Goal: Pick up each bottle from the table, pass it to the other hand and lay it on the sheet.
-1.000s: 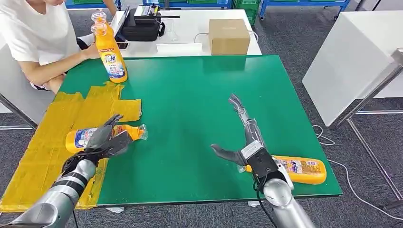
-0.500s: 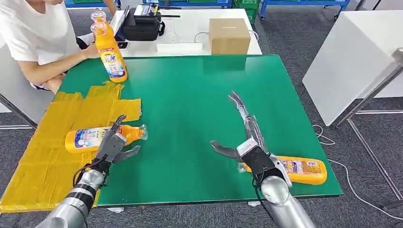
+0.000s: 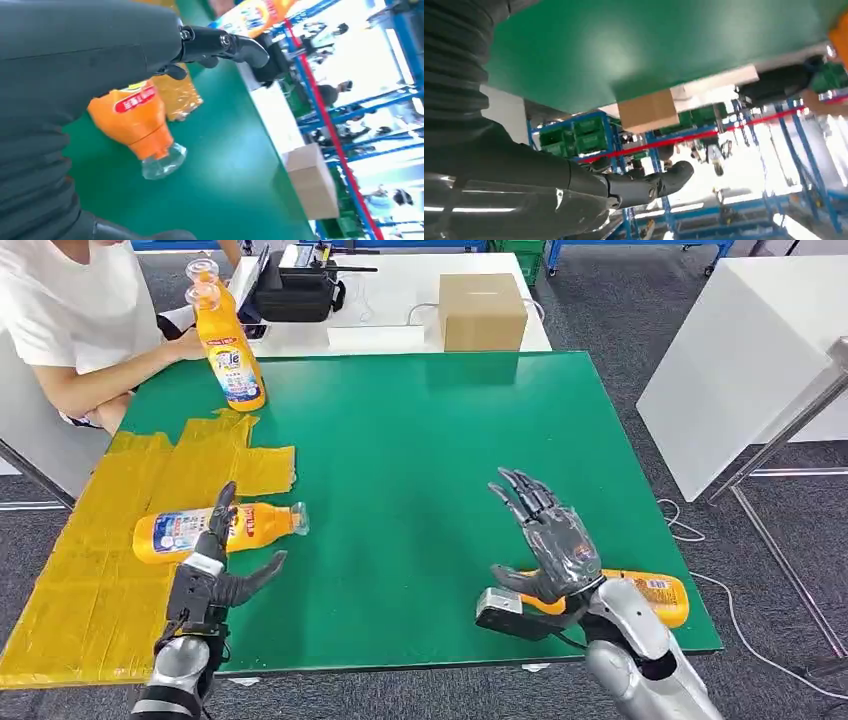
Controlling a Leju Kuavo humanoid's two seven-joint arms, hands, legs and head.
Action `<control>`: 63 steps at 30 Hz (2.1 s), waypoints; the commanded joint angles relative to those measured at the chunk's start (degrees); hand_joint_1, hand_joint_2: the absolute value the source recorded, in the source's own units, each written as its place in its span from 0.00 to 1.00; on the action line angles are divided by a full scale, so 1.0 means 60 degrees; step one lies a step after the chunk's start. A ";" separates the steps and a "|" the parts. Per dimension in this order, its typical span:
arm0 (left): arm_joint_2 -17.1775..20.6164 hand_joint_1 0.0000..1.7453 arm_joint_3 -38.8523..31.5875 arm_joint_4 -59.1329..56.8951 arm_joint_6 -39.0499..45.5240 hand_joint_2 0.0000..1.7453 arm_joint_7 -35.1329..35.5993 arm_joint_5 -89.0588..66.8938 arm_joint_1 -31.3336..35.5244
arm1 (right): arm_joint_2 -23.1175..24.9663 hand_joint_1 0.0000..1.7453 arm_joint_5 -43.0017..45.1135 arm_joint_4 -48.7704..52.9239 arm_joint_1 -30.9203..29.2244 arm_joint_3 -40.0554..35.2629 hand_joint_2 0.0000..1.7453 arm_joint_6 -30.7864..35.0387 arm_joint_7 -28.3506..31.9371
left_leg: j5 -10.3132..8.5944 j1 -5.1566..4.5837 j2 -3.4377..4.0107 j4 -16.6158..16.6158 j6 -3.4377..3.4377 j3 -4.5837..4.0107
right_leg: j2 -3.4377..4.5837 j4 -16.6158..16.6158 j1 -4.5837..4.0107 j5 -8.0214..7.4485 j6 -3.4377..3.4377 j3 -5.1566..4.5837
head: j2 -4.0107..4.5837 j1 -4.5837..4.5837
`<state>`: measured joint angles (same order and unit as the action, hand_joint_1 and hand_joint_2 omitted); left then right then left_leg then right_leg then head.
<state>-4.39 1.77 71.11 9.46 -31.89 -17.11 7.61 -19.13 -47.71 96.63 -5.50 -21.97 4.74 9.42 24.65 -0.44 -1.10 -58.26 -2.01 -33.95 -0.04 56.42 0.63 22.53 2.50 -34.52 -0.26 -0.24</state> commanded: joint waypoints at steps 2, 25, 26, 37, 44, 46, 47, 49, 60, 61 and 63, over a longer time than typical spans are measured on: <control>-0.0067 0.00 -0.0074 0.0909 -0.0063 1.00 0.0024 0.0084 -0.0339 | -0.1540 0.00 0.0442 0.0075 0.0109 0.0148 1.00 -0.0711 0.0028 | 0.0015 0.0005 0.0012 -0.0003 0.0010 0.0001 | 0.0005 -0.0001 -0.0005 0.0009 -0.0005 0.0009 | 0.0000 -0.0004; -0.0029 0.00 0.0386 0.2113 -0.0931 1.00 0.0525 0.1345 -0.0982 | -0.2750 0.00 0.1443 -0.0222 0.2471 0.2888 1.00 -0.1749 -0.0766 | 0.0028 0.0013 0.0019 0.0006 0.0013 0.0005 | 0.0002 -0.0021 -0.0015 0.0013 -0.0010 0.0014 | 0.0000 0.0000; 0.0022 0.00 0.0538 0.2400 -0.0973 1.00 0.0527 0.1288 -0.1084 | -0.2722 0.00 0.1521 -0.0220 0.2724 0.3130 1.00 -0.1725 -0.0910 | 0.0024 0.0013 0.0010 0.0002 0.0007 -0.0009 | -0.0006 -0.0017 -0.0015 0.0011 -0.0007 0.0002 | 0.0000 0.0000; 0.0364 0.00 0.1594 0.4235 -0.1523 1.00 0.0744 0.1518 -0.1776 | -0.1961 0.00 0.1204 -0.0259 0.4061 0.4123 1.00 -0.1658 -0.1200 | 0.0042 0.0014 0.0018 0.0009 0.0010 -0.0013 | 0.0000 -0.0025 -0.0017 0.0018 -0.0013 -0.0004 | 0.0000 0.0000; 0.0322 0.00 0.1884 0.4268 -0.1473 1.00 0.0726 0.1318 -0.1736 | -0.1412 0.00 0.0269 -0.1000 0.3695 0.3585 1.00 -0.1346 -0.1515 | 0.0038 0.0020 0.0036 0.0019 0.0008 -0.0010 | 0.0008 -0.0042 -0.0024 0.0006 -0.0011 -0.0008 | 0.0000 0.0004; 0.0322 0.00 0.1885 0.4221 -0.1473 1.00 0.0727 0.1317 -0.1720 | -0.1384 0.00 0.0234 -0.1048 0.3644 0.3529 1.00 -0.1329 -0.1524 | 0.0036 0.0016 0.0041 0.0014 0.0003 -0.0019 | 0.0013 -0.0033 -0.0019 0.0004 -0.0007 -0.0019 | 0.0000 0.0000; 0.0331 0.00 0.1873 0.4204 -0.1470 1.00 0.0729 0.1315 -0.1718 | -0.1390 0.00 0.0237 -0.1047 0.3633 0.3537 1.00 -0.1331 -0.1524 | 0.0040 0.0018 0.0047 0.0017 0.0009 -0.0008 | 0.0016 -0.0037 -0.0020 0.0007 -0.0010 -0.0009 | 0.0000 0.0004; 0.0330 0.00 0.1870 0.4189 -0.1457 1.00 0.0742 0.1300 -0.1716 | -0.1382 0.00 0.0238 -0.1055 0.3625 0.3531 1.00 -0.1333 -0.1524 | 0.0032 0.0008 0.0038 0.0010 0.0000 -0.0029 | 0.0011 -0.0024 -0.0011 0.0004 -0.0005 -0.0031 | 0.0000 0.0007; 0.0171 0.00 0.1801 0.4041 -0.1489 1.00 0.0851 0.1296 -0.1691 | -0.0980 0.00 -0.0367 -0.1211 0.2897 0.3201 1.00 -0.0876 -0.1537 | 0.0047 0.0020 0.0072 0.0020 0.0017 0.0009 | 0.0035 -0.0039 -0.0023 0.0009 -0.0017 0.0003 | 0.0000 0.0000; 0.0171 0.00 0.1801 0.4041 -0.1489 1.00 0.0851 0.1296 -0.1691 | -0.0980 0.00 -0.0367 -0.1211 0.2897 0.3201 1.00 -0.0876 -0.1537 | 0.0033 0.0009 0.0049 0.0009 0.0002 -0.0026 | 0.0021 -0.0023 -0.0011 0.0003 -0.0007 -0.0029 | 0.0000 0.0000; 0.0162 0.00 0.1784 0.4038 -0.1511 1.00 0.0868 0.1320 -0.1688 | -0.0987 0.00 -0.0414 -0.1232 0.2880 0.3214 1.00 -0.0849 -0.1529 | 0.0036 0.0014 0.0050 0.0011 0.0006 -0.0019 | 0.0022 -0.0028 -0.0016 0.0005 -0.0009 -0.0021 | 0.0000 0.0000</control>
<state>-3.85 11.96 97.02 0.68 -27.15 -9.55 -3.54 -27.84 -49.81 93.22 14.93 -0.88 -0.83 0.42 24.79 -0.46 -0.90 -58.27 -2.09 -34.27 0.05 56.39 0.64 22.53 2.52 -34.87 -0.26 -0.24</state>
